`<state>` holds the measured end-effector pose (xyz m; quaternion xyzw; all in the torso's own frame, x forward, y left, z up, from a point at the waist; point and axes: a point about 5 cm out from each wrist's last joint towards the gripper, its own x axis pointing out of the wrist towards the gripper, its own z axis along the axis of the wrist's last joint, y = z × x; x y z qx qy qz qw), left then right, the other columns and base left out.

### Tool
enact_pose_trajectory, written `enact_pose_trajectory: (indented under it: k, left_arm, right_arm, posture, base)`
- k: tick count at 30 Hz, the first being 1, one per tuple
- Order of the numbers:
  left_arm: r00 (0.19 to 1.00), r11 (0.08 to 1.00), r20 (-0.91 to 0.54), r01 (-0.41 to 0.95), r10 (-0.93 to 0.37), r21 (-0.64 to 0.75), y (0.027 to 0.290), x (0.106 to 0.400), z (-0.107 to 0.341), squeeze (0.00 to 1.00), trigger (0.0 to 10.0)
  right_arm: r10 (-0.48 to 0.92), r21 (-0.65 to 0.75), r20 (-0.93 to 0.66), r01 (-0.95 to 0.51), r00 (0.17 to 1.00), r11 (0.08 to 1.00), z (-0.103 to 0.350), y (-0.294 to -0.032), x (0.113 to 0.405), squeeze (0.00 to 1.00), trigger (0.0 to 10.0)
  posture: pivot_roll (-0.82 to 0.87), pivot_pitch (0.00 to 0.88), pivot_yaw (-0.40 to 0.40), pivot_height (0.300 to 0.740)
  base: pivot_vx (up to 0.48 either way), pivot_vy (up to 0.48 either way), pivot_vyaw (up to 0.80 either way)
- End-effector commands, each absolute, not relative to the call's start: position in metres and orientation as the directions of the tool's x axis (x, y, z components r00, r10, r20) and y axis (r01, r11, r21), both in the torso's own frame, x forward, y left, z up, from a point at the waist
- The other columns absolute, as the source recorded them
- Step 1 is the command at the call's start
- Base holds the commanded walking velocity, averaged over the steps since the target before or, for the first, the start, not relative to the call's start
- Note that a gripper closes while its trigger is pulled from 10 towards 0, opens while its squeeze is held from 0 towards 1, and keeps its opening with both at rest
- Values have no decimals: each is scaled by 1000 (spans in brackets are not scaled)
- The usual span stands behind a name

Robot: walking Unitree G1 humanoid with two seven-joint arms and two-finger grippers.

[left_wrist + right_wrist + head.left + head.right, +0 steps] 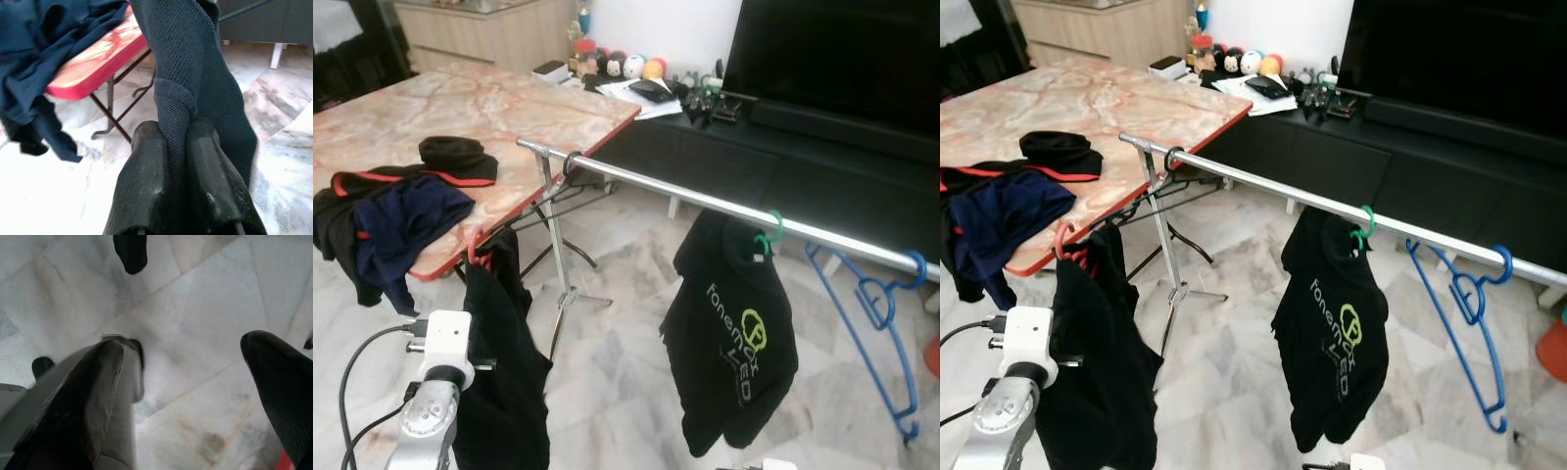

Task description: Hang hanger

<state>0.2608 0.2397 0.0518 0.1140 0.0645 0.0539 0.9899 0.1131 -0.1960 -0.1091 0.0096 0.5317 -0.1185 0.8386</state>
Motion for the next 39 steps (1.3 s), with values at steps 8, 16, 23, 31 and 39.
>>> enact_pose_trajectory:
  k: [8, 16, 23, 31, 39]
  left_arm:
    - [992, 970, -65, -90, 107, 224, 236, 268, 63, 0, 10000]
    - [993, 971, -68, -82, 100, 226, 236, 266, 62, 0, 10000]
    - [994, 969, -73, -66, 85, 239, 237, 264, 62, 0, 10000]
    - [993, 948, -112, 75, -42, 310, 230, 259, 59, 0, 10000]
    - [988, 974, -151, -1, 35, 224, 235, 257, 51, 0, 10000]
  right_arm:
    - [-213, -114, -892, 258, 399, 959, -110, -203, 106, 0, 10000]
    - [-207, -114, -890, 240, 406, 964, -109, -204, 108, 0, 10000]
    - [-207, -117, -891, 234, 405, 965, -109, -204, 109, 0, 10000]
    - [-211, -120, -889, 237, 407, 964, -108, -205, 110, 0, 10000]
    - [-210, -115, -887, 243, 411, 963, -108, -205, 110, 0, 10000]
  posture:
    - [-102, 0, 13, 740]
    - [-93, 0, 8, 740]
    - [-90, 0, 8, 740]
    - [-83, 0, 7, 740]
    - [-80, 0, 4, 740]
  base:
    - [0, 325, 0]
    - [0, 322, 0]
    - [0, 319, 0]
    - [0, 304, 0]
    - [0, 137, 0]
